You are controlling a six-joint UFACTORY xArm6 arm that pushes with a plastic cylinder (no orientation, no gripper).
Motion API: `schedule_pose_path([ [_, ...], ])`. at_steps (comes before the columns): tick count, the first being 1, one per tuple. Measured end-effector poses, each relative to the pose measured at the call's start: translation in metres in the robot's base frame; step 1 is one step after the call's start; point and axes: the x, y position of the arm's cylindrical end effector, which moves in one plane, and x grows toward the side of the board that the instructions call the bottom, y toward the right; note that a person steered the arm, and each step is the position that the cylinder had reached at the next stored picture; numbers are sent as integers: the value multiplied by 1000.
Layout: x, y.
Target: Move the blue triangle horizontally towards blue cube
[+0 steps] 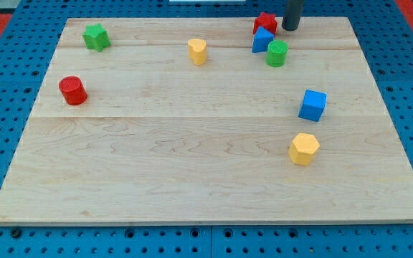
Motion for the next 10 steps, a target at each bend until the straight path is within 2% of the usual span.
schedule_pose_path([
  [4, -7, 5],
  [7, -26, 30],
  [8, -25, -2],
  [9, -24, -9],
  [10, -1, -35],
])
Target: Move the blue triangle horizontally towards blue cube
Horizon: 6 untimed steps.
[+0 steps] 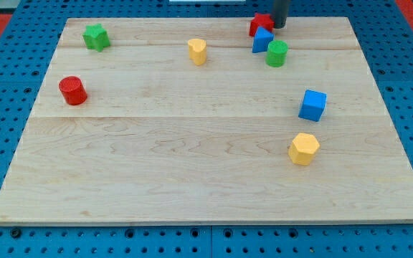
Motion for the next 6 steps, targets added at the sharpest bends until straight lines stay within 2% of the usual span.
schedule_pose_path([
  [1, 28, -38],
  [2, 55, -30],
  [3, 60, -23],
  [5, 165, -47],
  [6, 159, -111],
])
